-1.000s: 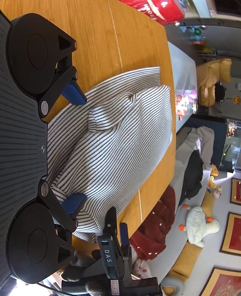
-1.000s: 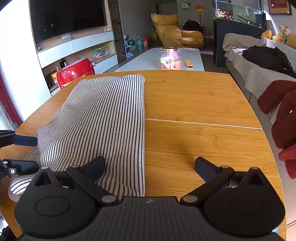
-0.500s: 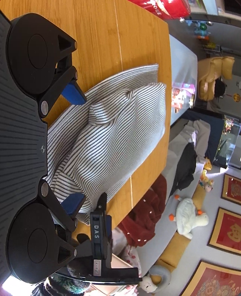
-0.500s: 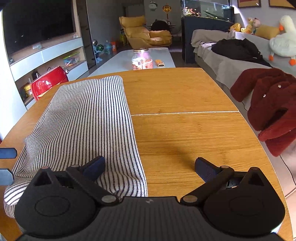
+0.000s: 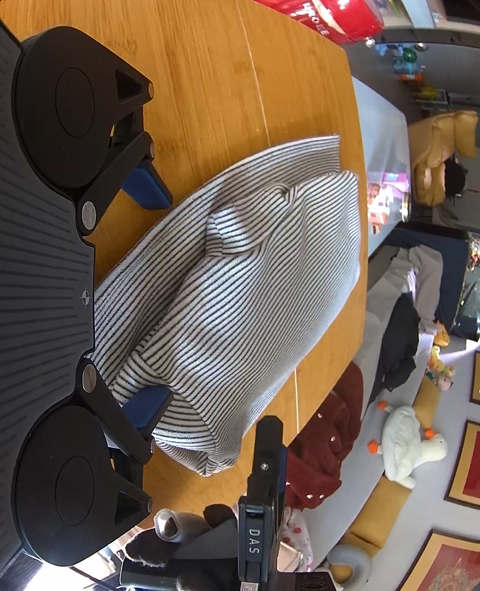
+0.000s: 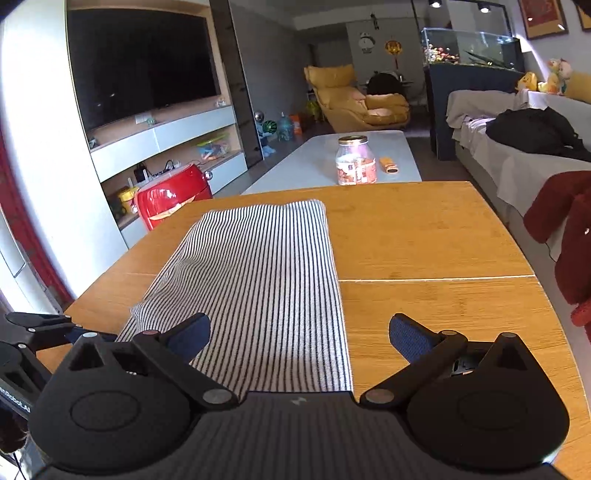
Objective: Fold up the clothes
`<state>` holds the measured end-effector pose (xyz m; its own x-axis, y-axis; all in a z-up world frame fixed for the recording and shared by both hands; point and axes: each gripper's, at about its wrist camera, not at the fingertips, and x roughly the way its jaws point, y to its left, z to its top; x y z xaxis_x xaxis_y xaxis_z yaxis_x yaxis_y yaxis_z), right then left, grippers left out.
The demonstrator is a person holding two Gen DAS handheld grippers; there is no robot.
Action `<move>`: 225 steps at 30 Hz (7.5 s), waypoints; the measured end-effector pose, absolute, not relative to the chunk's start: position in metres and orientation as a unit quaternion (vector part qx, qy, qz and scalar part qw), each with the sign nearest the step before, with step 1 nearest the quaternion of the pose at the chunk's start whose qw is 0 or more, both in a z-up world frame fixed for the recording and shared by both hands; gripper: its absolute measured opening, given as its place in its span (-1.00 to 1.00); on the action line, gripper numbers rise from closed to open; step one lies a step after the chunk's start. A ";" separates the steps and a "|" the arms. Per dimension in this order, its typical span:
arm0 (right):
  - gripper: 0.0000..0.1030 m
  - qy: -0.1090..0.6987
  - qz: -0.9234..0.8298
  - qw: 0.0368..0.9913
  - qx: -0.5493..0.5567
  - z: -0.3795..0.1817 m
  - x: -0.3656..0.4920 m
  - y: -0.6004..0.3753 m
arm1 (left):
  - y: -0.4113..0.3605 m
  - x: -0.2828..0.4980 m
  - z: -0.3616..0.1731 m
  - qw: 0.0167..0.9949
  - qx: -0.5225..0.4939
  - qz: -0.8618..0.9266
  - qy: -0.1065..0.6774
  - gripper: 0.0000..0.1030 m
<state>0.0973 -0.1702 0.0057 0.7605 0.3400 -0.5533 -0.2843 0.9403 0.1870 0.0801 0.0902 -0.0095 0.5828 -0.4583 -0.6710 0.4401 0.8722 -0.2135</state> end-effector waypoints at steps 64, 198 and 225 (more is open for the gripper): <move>0.27 0.279 0.343 0.871 -0.214 0.000 0.051 -0.096 | 0.111 0.003 0.012 0.910 0.055 -0.225 0.345 1.00; 0.35 0.443 0.282 0.843 0.114 0.019 0.125 -0.195 | 0.119 0.177 -0.011 0.858 -0.087 -0.322 0.391 1.00; 1.00 0.259 0.278 0.920 0.093 0.028 0.119 -0.157 | 0.125 0.132 0.019 0.907 -0.147 -0.223 0.325 1.00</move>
<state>0.1192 -0.1574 0.0277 0.7109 0.5607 -0.4246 -0.4641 0.8276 0.3157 0.1316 0.1247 0.0187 0.6893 -0.4991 -0.5251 0.3084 0.8580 -0.4107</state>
